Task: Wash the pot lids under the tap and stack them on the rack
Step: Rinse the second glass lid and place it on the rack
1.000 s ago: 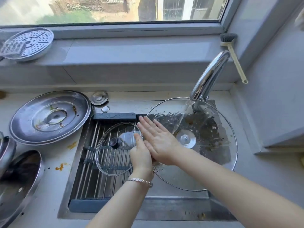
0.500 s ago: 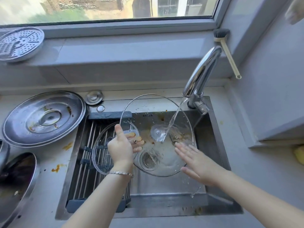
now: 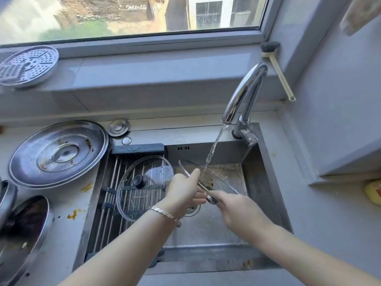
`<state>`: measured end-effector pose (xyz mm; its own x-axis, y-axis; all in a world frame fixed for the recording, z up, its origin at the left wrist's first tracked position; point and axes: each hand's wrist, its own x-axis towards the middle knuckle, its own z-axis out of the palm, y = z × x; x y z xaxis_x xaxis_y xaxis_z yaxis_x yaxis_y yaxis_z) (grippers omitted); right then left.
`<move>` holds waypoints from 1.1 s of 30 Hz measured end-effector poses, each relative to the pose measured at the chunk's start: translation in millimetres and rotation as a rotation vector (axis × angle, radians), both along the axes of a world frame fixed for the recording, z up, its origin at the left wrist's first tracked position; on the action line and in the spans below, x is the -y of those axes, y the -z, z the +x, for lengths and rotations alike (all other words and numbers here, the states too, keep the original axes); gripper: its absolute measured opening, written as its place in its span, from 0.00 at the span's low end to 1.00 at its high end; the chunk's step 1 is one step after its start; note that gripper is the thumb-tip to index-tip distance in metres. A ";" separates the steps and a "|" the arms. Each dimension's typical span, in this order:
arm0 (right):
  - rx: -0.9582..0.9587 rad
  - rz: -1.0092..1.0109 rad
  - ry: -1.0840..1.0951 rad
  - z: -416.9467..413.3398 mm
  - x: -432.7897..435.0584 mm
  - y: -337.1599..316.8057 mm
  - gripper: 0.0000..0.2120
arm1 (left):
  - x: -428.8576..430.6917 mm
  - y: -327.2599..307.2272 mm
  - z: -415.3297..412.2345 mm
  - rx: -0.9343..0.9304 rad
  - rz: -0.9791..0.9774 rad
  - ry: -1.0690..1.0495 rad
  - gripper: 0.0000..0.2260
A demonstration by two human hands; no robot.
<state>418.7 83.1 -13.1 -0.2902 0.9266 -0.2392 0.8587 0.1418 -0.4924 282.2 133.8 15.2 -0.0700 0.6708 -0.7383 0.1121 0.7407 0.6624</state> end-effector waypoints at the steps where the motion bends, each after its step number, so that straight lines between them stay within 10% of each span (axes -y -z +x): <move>1: -0.025 -0.034 0.054 6.8 -6.1 -3.0 0.13 | -0.3 -1.1 -2.4 -0.094 0.019 0.110 0.18; 5: -0.070 -0.252 0.069 30.2 -31.9 -27.3 0.09 | 0.7 0.5 -17.9 -0.837 0.454 0.588 0.19; 10: -0.091 -0.469 -0.136 39.8 -60.0 -65.9 0.11 | 5.5 9.7 -30.5 -0.325 0.588 0.931 0.21; 16: -0.138 -0.199 -0.164 39.5 -91.3 -85.3 0.07 | 18.5 10.7 -18.8 0.119 0.498 0.423 0.24; 22: -0.288 0.077 0.157 10.3 -85.1 -37.6 0.32 | 12.8 6.8 -13.2 0.191 0.442 -0.009 0.23; 33: -0.336 0.207 0.079 -68.8 -52.4 -0.9 0.28 | -0.9 -2.5 -12.6 0.169 0.366 -0.277 0.23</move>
<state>349.9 135.5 -12.2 -0.2469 0.9677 0.0509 0.6667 0.2077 -0.7158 269.5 134.6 17.6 -0.1817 0.8614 -0.4743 -0.1882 0.4429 0.8766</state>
